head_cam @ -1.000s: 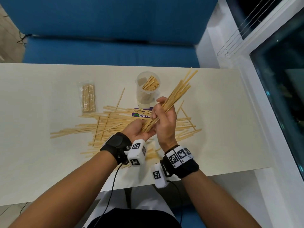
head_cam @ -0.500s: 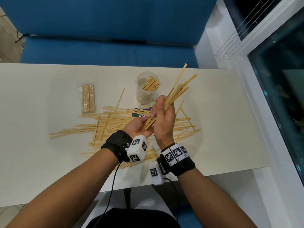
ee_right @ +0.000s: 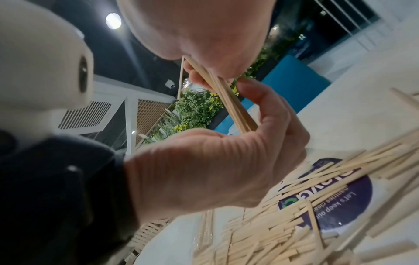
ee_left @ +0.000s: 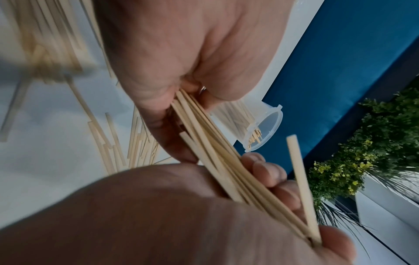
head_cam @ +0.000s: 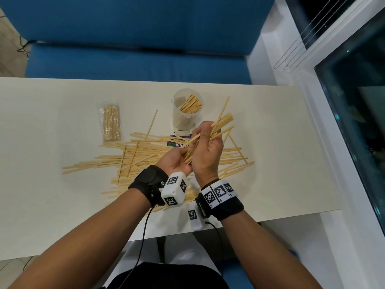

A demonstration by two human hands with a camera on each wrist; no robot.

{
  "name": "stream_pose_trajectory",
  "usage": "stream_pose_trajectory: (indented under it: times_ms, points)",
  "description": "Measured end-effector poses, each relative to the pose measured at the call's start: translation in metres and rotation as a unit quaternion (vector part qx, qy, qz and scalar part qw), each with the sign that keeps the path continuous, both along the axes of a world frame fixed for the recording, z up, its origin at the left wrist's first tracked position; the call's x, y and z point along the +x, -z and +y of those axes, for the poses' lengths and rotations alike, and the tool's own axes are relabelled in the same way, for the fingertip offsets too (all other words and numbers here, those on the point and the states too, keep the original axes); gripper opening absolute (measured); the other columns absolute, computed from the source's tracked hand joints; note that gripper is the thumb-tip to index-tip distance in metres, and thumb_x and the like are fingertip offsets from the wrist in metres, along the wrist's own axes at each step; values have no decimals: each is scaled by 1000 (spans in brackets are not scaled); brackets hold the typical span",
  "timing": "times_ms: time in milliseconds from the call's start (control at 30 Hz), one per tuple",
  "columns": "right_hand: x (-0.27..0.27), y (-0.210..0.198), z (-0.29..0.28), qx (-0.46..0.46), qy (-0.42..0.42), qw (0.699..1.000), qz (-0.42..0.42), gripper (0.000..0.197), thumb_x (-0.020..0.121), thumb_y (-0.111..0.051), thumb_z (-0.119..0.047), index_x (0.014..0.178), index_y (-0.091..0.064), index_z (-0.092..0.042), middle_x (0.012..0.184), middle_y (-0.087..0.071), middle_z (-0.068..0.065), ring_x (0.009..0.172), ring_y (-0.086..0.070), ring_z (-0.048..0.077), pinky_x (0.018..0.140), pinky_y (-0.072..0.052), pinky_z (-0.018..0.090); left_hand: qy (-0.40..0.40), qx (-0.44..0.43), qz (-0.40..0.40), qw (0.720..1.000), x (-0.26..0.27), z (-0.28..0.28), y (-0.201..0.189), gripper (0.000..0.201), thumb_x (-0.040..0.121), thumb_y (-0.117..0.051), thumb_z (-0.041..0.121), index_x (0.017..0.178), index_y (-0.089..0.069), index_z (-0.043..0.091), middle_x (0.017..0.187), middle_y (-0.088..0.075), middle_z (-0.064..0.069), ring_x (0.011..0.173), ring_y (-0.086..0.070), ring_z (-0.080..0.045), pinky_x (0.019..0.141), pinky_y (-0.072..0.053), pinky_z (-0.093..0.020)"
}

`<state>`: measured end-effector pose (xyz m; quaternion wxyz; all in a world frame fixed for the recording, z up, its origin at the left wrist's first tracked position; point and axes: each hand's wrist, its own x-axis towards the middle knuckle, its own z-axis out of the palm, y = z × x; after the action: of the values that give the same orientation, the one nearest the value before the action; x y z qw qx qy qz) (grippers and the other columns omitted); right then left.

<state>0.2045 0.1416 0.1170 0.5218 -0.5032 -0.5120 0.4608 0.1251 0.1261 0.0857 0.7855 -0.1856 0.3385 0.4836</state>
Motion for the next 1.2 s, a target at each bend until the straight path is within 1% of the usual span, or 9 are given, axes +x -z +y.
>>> stream_pose_trajectory:
  times_ms: [167,333,433,533,600,767,867,1000,1200]
  points:
    - [2,-2,3,11,-2,1000,14,30,112,-40,-16,94,-57,0,73,-60,21,66,-60,36,68,-54,41,-10,-19,-17,1000,-3,-4,2,31,104,-46,19,120,-60,-3,94,-72,-20,76,-74,-31,66,-63,-39]
    - [5,-6,7,19,2,999,40,14,111,-41,-15,117,-52,-21,72,-46,12,60,-44,24,57,-43,30,21,6,10,1000,-3,-4,2,25,103,-38,4,117,-56,-6,90,-68,-19,71,-72,-27,64,-63,-36]
    - [4,0,8,4,5,999,50,12,111,-43,-24,111,-52,-16,76,-46,2,65,-44,18,63,-44,32,29,8,23,999,-2,-3,1,29,102,-42,4,128,-53,-2,93,-66,-17,75,-70,-26,68,-63,-35]
    - [4,3,7,-4,1,999,36,31,108,-44,-38,102,-50,-9,76,-48,2,67,-46,22,65,-44,39,24,1,24,999,-1,-3,3,40,101,-50,8,139,-53,0,105,-64,-16,92,-65,-25,88,-57,-36]
    - [4,3,6,8,-11,999,35,39,108,-41,-38,93,-50,-2,71,-47,6,63,-44,24,60,-43,36,24,2,25,999,0,-2,5,36,98,-54,4,133,-58,-3,104,-66,-15,95,-66,-24,90,-56,-33]
    - [7,6,0,41,-44,998,1,37,113,-34,-25,97,-56,0,81,-61,13,72,-58,34,72,-53,51,13,2,18,1000,-2,-1,1,15,97,-45,-6,99,-59,-5,79,-64,-16,67,-68,-20,63,-61,-29]
    - [9,7,-2,15,-58,998,9,32,113,-33,-18,113,-52,8,86,-65,-9,68,-59,26,67,-54,38,-5,-13,14,1000,-4,2,-1,25,101,-36,-7,92,-59,-6,74,-65,-19,62,-72,-24,53,-59,-29]
    - [9,14,-8,14,-98,995,-15,37,108,-45,-39,116,-53,-3,82,-59,-2,71,-58,23,70,-52,36,-14,-43,-66,997,-10,3,4,31,106,-38,6,126,-57,-9,118,-66,-25,110,-67,-34,80,-62,-49]
    - [12,17,-10,-20,-134,991,-16,49,98,-62,-49,121,-47,-8,85,-58,-13,77,-59,9,77,-50,33,-7,-29,-142,989,-16,3,3,40,95,-49,1,134,-53,-9,127,-62,-28,117,-64,-42,97,-55,-52]
